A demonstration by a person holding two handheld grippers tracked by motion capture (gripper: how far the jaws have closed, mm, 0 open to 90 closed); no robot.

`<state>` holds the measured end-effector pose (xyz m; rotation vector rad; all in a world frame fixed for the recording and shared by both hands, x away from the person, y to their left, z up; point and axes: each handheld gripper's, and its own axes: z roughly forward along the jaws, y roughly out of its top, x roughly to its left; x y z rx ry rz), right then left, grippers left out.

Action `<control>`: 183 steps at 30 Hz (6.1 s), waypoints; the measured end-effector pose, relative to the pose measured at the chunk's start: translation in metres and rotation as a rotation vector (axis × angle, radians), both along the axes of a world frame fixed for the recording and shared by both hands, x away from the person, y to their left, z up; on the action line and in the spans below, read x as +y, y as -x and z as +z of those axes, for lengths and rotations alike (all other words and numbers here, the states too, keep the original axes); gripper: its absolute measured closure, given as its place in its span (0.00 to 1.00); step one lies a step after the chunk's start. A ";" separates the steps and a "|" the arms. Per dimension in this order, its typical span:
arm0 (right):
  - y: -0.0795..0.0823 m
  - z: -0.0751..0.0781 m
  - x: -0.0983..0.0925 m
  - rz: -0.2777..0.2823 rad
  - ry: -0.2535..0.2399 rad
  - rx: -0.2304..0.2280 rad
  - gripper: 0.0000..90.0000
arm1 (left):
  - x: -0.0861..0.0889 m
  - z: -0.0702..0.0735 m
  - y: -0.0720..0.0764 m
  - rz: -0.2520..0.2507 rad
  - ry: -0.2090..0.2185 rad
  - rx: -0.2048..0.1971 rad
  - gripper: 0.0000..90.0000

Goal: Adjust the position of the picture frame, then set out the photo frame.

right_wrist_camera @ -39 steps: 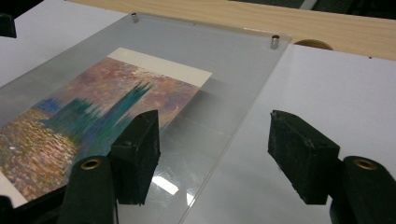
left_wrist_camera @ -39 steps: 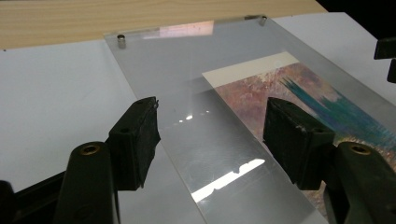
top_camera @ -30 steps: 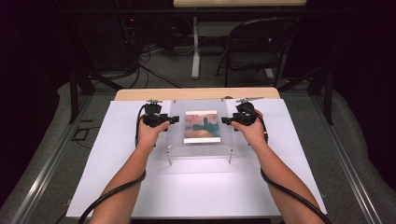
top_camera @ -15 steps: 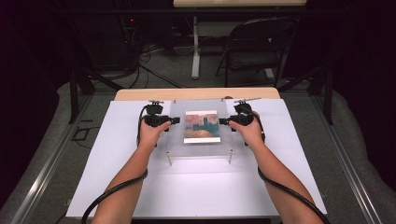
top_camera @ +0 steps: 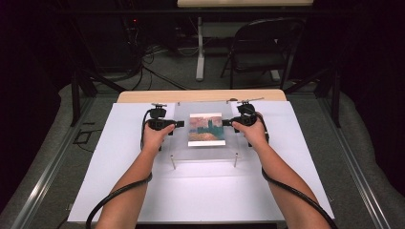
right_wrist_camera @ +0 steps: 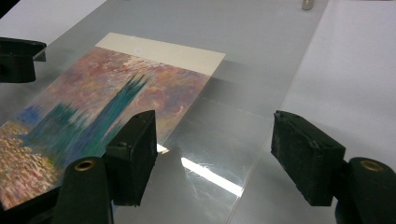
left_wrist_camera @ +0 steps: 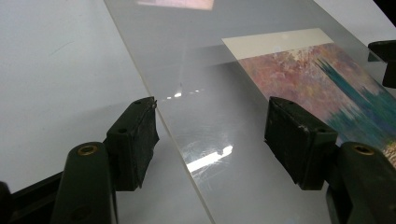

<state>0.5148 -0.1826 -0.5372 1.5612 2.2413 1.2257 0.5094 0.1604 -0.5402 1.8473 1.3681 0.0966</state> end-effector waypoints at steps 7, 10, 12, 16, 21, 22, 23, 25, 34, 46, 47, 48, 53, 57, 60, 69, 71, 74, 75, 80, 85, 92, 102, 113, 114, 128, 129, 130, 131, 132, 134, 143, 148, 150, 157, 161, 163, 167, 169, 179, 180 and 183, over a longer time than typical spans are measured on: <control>-0.004 -0.003 -0.002 -0.008 -0.029 0.013 0.34 | 0.001 -0.004 -0.004 0.014 0.028 0.010 0.37; -0.007 -0.004 -0.003 -0.013 -0.044 0.032 0.33 | 0.001 -0.005 -0.005 0.021 0.039 0.018 0.36; -0.008 -0.005 -0.003 -0.018 -0.052 0.034 0.33 | 0.001 -0.005 -0.005 0.022 0.040 0.021 0.36; -0.009 -0.006 -0.003 -0.020 -0.059 0.037 0.32 | 0.000 -0.004 -0.006 0.019 0.031 0.022 0.35; -0.009 -0.007 -0.004 -0.027 -0.069 0.042 0.32 | -0.001 -0.004 -0.006 0.021 0.029 0.022 0.34; -0.009 -0.007 -0.003 -0.028 -0.069 0.042 0.31 | -0.001 -0.004 -0.006 0.023 0.030 0.024 0.34; -0.009 -0.007 -0.003 -0.026 -0.068 0.044 0.31 | -0.001 -0.004 -0.006 0.025 0.030 0.027 0.34; -0.009 -0.007 -0.003 -0.027 -0.067 0.051 0.31 | -0.001 -0.003 -0.005 0.023 0.026 0.029 0.34; -0.009 -0.010 -0.005 -0.026 -0.119 0.090 0.32 | 0.001 -0.006 -0.003 0.023 0.060 0.036 0.33; -0.008 -0.011 -0.005 -0.027 -0.130 0.082 0.32 | 0.000 -0.008 -0.003 0.029 0.094 0.058 0.33; -0.008 -0.011 -0.005 -0.026 -0.129 0.078 0.32 | -0.001 -0.008 -0.003 0.030 0.092 0.058 0.33; -0.007 -0.011 -0.005 -0.025 -0.125 0.081 0.32 | -0.001 -0.008 -0.003 0.029 0.092 0.058 0.33; -0.007 -0.010 -0.004 -0.032 -0.123 0.080 0.32 | 0.000 -0.007 -0.003 0.024 0.087 0.061 0.33; -0.006 -0.010 -0.004 -0.034 -0.127 0.071 0.32 | 0.001 -0.006 -0.003 0.024 0.090 0.059 0.34; -0.006 -0.010 -0.004 -0.034 -0.128 0.073 0.32 | 0.002 -0.006 -0.003 0.025 0.095 0.056 0.36; -0.003 -0.004 -0.003 -0.030 -0.115 0.048 0.32 | 0.001 -0.002 -0.001 0.032 0.095 0.034 0.37; -0.002 -0.003 -0.003 -0.032 -0.112 0.041 0.32 | 0.001 0.000 0.000 0.035 0.095 0.025 0.37; -0.001 0.001 -0.003 -0.027 -0.099 0.034 0.32 | 0.001 0.003 0.002 0.040 0.101 0.015 0.38; 0.000 0.002 -0.003 -0.029 -0.102 0.025 0.32 | 0.001 0.003 0.002 0.042 0.100 0.009 0.39; 0.004 0.007 -0.002 -0.027 -0.096 -0.002 0.32 | 0.001 0.008 0.005 0.052 0.100 -0.022 0.40; 0.008 0.013 -0.002 -0.015 -0.086 -0.033 0.32 | 0.003 0.014 0.009 0.048 0.106 -0.042 0.43; 0.014 0.023 -0.001 -0.003 -0.064 -0.072 0.32 | 0.005 0.023 0.016 0.044 0.105 -0.078 0.46; 0.025 0.035 0.001 0.011 -0.039 -0.127 0.32 | 0.010 0.034 0.026 0.033 0.122 -0.123 0.51; 0.039 0.048 0.002 0.017 -0.009 -0.182 0.34 | 0.009 0.048 0.039 0.018 0.096 -0.173 0.52; 0.040 0.050 0.001 0.018 -0.008 -0.186 0.34 | 0.010 0.050 0.040 0.015 0.093 -0.180 0.53; 0.060 0.064 -0.005 0.013 -0.035 -0.244 0.45 | 0.016 0.065 0.061 -0.009 0.102 -0.241 0.60; 0.062 0.065 -0.005 0.015 -0.032 -0.250 0.45 | 0.017 0.066 0.063 -0.012 0.105 -0.251 0.61; 0.064 0.066 -0.005 0.016 -0.031 -0.262 0.45 | 0.017 0.067 0.065 -0.010 0.107 -0.256 0.61; 0.065 0.067 -0.005 0.013 -0.032 -0.263 0.46 | 0.017 0.068 0.066 -0.008 0.106 -0.262 0.61; 0.067 0.068 -0.005 0.014 -0.033 -0.268 0.47 | 0.017 0.069 0.068 -0.011 0.104 -0.268 0.61; 0.070 0.070 -0.006 0.017 -0.030 -0.278 0.47 | 0.016 0.070 0.071 -0.017 0.098 -0.285 0.61; 0.085 0.078 -0.009 0.036 -0.021 -0.323 0.51 | 0.018 0.078 0.086 -0.032 0.091 -0.326 0.64; 0.094 0.083 -0.010 0.043 -0.015 -0.342 0.54 | 0.021 0.081 0.094 -0.037 0.100 -0.341 0.66; 0.097 0.084 -0.011 0.048 -0.009 -0.352 0.54 | 0.021 0.083 0.099 -0.039 0.093 -0.355 0.67; 0.111 0.090 -0.014 0.054 -0.011 -0.376 0.59 | 0.021 0.088 0.111 -0.041 0.096 -0.377 0.69; 0.116 0.093 -0.014 0.056 -0.004 -0.385 0.60 | 0.021 0.090 0.117 -0.048 0.085 -0.389 0.70; 0.120 0.093 -0.014 0.054 -0.009 -0.390 0.61 | 0.022 0.091 0.120 -0.050 0.091 -0.393 0.71; 0.125 0.095 -0.016 0.061 -0.009 -0.397 0.63 | 0.024 0.092 0.127 -0.053 0.096 -0.405 0.72; 0.128 0.096 -0.017 0.067 -0.014 -0.400 0.63 | 0.025 0.093 0.130 -0.061 0.107 -0.410 0.73; 0.152 0.100 -0.022 0.098 -0.040 -0.440 0.68 | 0.031 0.098 0.156 -0.099 0.112 -0.452 0.78; 0.155 0.100 -0.023 0.099 -0.045 -0.446 0.69 | 0.031 0.098 0.158 -0.101 0.112 -0.458 0.79; 0.165 0.101 -0.024 0.100 -0.051 -0.459 0.71 | 0.032 0.098 0.168 -0.108 0.124 -0.474 0.80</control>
